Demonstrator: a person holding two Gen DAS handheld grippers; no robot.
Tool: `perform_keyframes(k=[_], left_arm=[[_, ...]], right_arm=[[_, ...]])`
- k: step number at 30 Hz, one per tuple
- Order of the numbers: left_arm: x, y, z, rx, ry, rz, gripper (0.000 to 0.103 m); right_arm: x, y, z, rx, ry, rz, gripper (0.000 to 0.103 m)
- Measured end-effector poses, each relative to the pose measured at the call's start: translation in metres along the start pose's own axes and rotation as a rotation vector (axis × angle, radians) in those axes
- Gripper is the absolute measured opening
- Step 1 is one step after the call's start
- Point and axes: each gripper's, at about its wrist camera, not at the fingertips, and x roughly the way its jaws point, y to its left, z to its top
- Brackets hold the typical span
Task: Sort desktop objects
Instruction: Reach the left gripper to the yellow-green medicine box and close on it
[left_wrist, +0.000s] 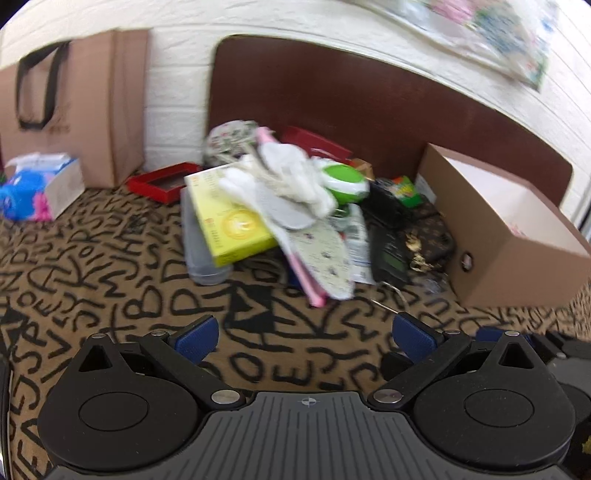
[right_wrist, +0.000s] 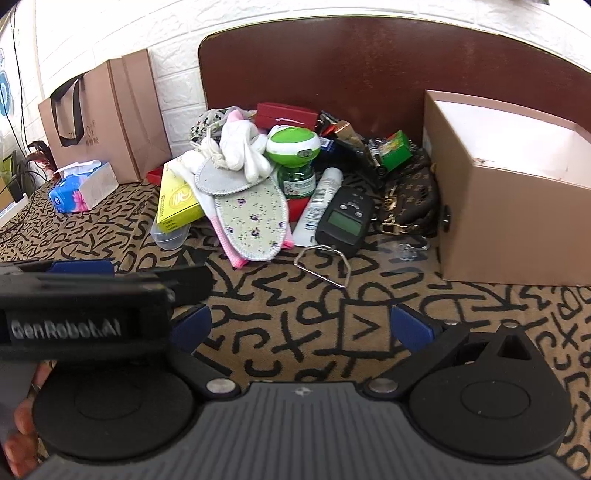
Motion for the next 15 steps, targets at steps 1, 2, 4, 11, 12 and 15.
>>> perform_keyframes(k=[1,2,4,11,12,15], left_arm=[[0.001,0.008,0.002,-0.024,0.001,-0.001,0.103],[0.002,0.016,0.004,-0.043,0.000,-0.002,0.103],[0.004,0.030,0.009,-0.061,-0.009,0.012,0.103],[0.020,0.059,0.034,-0.084,-0.017,0.003,0.095],[0.024,0.062,0.038,-0.083,-0.014,0.004,0.093],[0.035,0.072,0.045,-0.087,-0.003,0.004,0.087]], right_arm=[[0.002,0.002,0.000,-0.005,-0.003,0.003,0.103],[0.004,0.004,0.000,-0.010,-0.008,0.010,0.103],[0.009,0.007,0.001,-0.018,-0.018,0.039,0.103],[0.034,0.027,0.013,-0.055,-0.035,0.126,0.103],[0.038,0.030,0.015,-0.065,-0.036,0.143,0.103],[0.047,0.043,0.020,-0.096,-0.053,0.189,0.098]])
